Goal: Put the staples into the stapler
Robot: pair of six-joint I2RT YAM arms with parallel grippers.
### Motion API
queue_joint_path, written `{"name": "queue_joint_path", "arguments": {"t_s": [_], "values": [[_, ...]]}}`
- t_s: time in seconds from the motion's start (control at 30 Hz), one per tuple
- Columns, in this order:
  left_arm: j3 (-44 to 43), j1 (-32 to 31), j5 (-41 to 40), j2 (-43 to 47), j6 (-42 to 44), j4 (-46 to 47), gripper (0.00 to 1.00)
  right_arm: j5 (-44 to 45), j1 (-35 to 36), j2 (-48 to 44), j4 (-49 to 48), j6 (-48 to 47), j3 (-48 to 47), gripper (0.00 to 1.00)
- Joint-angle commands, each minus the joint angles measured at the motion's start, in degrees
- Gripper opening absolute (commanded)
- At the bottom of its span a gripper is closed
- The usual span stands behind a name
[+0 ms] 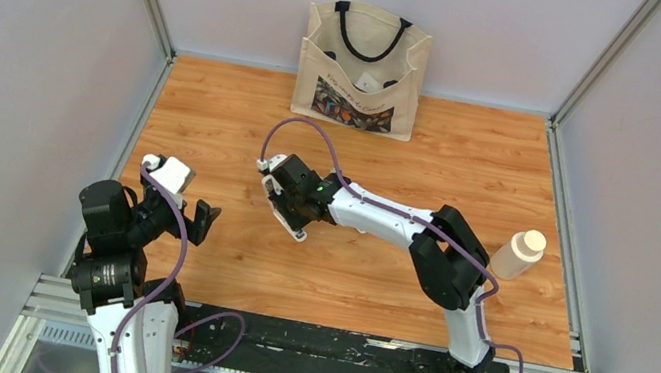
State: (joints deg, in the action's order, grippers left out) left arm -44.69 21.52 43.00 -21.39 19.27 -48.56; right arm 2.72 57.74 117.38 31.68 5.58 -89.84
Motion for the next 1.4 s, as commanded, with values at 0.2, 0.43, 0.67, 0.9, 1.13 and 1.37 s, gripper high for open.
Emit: {"name": "queue_joint_path", "arguments": {"t_s": [0.2, 0.43, 0.67, 0.9, 1.13, 1.37], "values": [[0.2, 0.7, 0.8, 0.5, 0.4, 1.4, 0.98, 0.9, 0.5, 0.5, 0.1, -0.1, -1.0, 0.24], [0.1, 0.7, 0.8, 0.3, 0.5, 1.4, 0.98, 1.1, 0.4, -0.6, 0.3, -0.5, -1.1, 0.27], [0.2, 0.7, 0.8, 0.3, 0.3, 1.4, 0.98, 1.5, 0.1, -2.3, 0.9, -1.6, -2.6, 0.31], [0.0, 0.7, 1.0, 0.2, 0.2, 1.4, 0.98, 0.4, -1.9, -8.9, 1.1, -9.0, -3.1, 0.36], [-4.1, 0.6, 2.1, -3.9, -0.2, 0.6, 0.98, -1.2, -2.3, -16.7, -5.9, -13.9, 10.5, 0.38], [-8.9, 0.0, 8.7, -16.4, -2.1, 1.7, 0.98, -6.2, -2.4, -14.6, -11.9, -11.2, 15.9, 0.39]]}}
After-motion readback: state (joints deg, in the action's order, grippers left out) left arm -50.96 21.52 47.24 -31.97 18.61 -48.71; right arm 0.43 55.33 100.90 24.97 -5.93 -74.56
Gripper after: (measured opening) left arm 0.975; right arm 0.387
